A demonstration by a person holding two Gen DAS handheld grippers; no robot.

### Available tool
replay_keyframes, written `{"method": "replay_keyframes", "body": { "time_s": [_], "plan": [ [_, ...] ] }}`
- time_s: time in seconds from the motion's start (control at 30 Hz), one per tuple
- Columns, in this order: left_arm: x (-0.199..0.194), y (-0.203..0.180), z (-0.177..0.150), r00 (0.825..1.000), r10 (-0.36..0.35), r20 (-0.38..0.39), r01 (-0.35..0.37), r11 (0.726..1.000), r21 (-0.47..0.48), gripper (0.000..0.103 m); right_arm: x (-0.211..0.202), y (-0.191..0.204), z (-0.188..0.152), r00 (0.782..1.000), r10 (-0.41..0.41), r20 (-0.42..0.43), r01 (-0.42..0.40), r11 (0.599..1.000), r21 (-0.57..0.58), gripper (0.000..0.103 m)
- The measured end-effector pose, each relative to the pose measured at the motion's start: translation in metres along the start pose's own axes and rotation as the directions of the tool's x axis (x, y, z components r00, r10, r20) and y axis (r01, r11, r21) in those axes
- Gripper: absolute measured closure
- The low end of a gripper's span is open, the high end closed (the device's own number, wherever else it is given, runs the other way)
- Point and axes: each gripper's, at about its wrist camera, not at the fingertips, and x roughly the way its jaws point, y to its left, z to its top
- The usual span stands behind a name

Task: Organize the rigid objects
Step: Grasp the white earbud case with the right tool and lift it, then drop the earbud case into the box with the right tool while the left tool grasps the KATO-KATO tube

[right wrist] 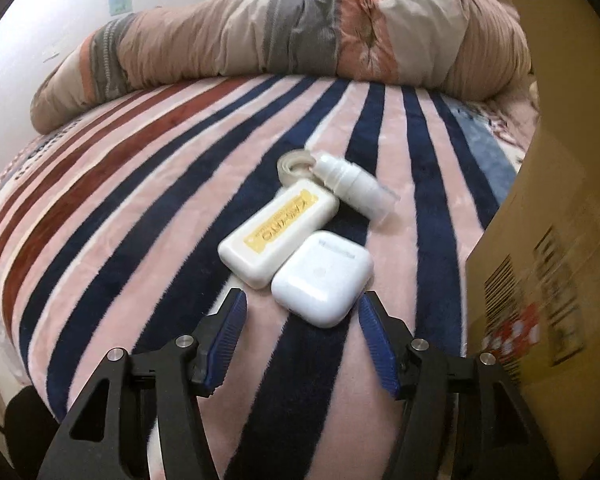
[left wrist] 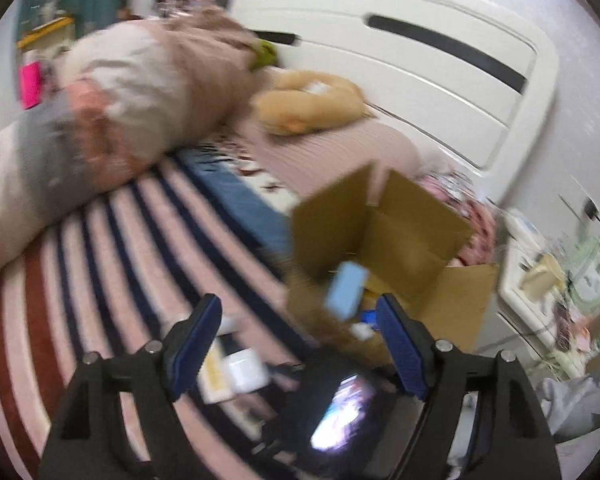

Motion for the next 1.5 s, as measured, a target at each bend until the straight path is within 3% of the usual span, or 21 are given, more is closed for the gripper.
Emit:
{"method": "replay_keyframes", "body": {
  "time_s": [0.17, 0.27, 0.33, 0.4, 0.47, 0.57, 0.87, 1.0, 1.13, 1.27, 1.37, 1.5],
  "plan": [
    [-0.021, 0.058, -0.041, 0.997, 0.063, 0.033, -0.059, 0.992, -0.11, 0.026, -0.002, 0.001, -0.003, 0.999, 0.025, 0.025, -0.025, 1.0, -0.01, 0.091],
    [-0.023, 0.083, -0.066, 0.996, 0.083, 0.025, -0.078, 0.984, -0.162, 0.026, -0.001, 0.002, -0.002, 1.0, 0.017, 0.015, -0.016, 1.0, -0.022, 0.091],
    [-0.023, 0.095, -0.08, 0.996, 0.091, 0.021, -0.085, 0.978, -0.19, 0.026, -0.001, 0.002, 0.001, 1.0, 0.005, 0.014, -0.005, 1.0, -0.006, 0.088],
    [-0.025, 0.101, -0.09, 0.995, 0.095, 0.025, -0.088, 0.976, -0.201, 0.026, 0.004, 0.002, 0.007, 1.0, -0.026, 0.01, 0.026, 1.0, -0.001, 0.066],
    [-0.028, 0.106, -0.097, 0.995, 0.089, 0.035, -0.08, 0.974, -0.21, 0.026, 0.01, 0.003, 0.013, 0.999, -0.048, 0.002, 0.048, 0.999, -0.015, 0.055],
    [-0.034, 0.112, -0.105, 0.995, 0.082, 0.056, -0.068, 0.972, -0.223, 0.026, 0.021, 0.003, 0.023, 0.998, -0.057, -0.019, 0.056, 0.998, -0.026, 0.049],
    [-0.03, 0.129, -0.12, 0.995, 0.086, 0.051, -0.069, 0.961, -0.269, 0.026, 0.022, 0.004, 0.029, 0.999, -0.044, -0.008, 0.043, 0.997, -0.067, 0.048],
    [-0.024, 0.133, -0.127, 0.995, 0.096, 0.028, -0.084, 0.957, -0.279, 0.026, 0.005, 0.017, 0.015, 0.997, 0.082, -0.01, -0.083, 0.991, -0.105, 0.048],
    [-0.018, 0.138, -0.135, 0.995, 0.096, 0.008, -0.089, 0.953, -0.291, 0.026, -0.019, 0.028, 0.01, 0.988, 0.149, 0.03, -0.144, 0.982, -0.125, 0.048],
    [-0.008, 0.143, -0.14, 0.994, 0.108, -0.012, -0.106, 0.946, -0.306, 0.026, -0.058, 0.039, 0.029, 0.981, 0.167, 0.098, -0.15, 0.975, -0.165, 0.048],
    [0.004, 0.143, -0.141, 0.994, 0.105, -0.028, -0.109, 0.944, -0.311, 0.026, -0.108, 0.035, 0.05, 0.963, 0.199, 0.182, -0.17, 0.972, -0.163, 0.048],
    [0.033, 0.133, -0.138, 0.996, 0.078, -0.05, -0.09, 0.953, -0.288, 0.026, -0.175, 0.01, 0.068, 0.948, 0.159, 0.276, -0.127, 0.984, -0.128, 0.048]
  ]
}}
